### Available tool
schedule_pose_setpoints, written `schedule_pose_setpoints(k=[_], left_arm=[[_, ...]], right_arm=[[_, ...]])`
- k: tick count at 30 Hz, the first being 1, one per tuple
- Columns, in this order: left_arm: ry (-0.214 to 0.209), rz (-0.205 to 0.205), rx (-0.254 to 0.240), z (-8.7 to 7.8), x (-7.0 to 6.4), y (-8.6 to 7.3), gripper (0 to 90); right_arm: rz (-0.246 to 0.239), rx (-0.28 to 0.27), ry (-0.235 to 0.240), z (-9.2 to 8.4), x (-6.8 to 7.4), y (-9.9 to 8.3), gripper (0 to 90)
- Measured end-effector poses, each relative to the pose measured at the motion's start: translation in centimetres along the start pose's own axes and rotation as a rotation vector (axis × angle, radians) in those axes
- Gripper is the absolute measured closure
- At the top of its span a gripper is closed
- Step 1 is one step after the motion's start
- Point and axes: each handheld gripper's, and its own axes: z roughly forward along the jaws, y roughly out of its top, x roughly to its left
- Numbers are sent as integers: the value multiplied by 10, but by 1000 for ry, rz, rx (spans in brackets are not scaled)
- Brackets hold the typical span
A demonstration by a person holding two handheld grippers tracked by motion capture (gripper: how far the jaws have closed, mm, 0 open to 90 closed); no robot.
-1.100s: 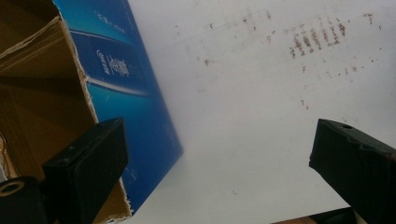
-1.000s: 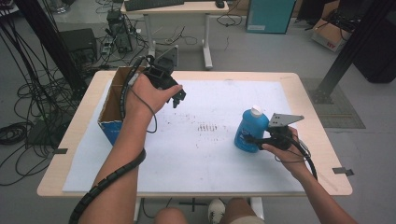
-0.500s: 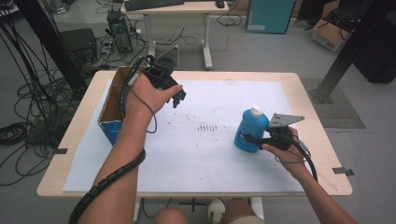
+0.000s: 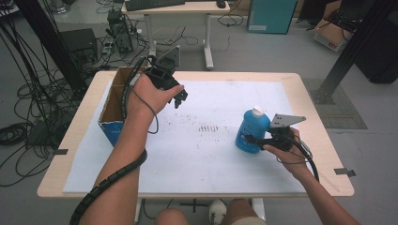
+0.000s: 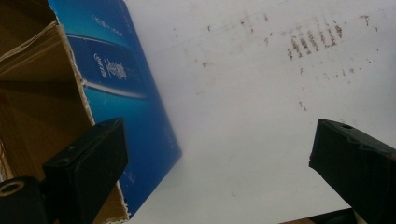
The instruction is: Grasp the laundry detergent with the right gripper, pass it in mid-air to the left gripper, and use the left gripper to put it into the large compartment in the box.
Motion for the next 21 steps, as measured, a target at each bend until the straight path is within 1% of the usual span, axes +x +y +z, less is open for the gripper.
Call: schedule_pose_setpoints(k=[2, 6, 8, 12, 21], left_arm=[[-1, -9, -3, 0, -1, 0, 49], [-5, -6, -6, -1, -1, 1, 49], [0, -1, -8, -1, -1, 2, 48], [-11, 1, -10, -1, -2, 2, 48], [-6, 4, -10, -1, -2, 1, 48]], right_arm=[[0, 0, 0, 0, 0, 0, 444], [0, -2, 0, 0, 0, 0, 444], [0, -3, 2, 0, 0, 0, 445], [-1, -3, 2, 0, 0, 0, 444], [-1, -4, 1, 0, 0, -1, 444]])
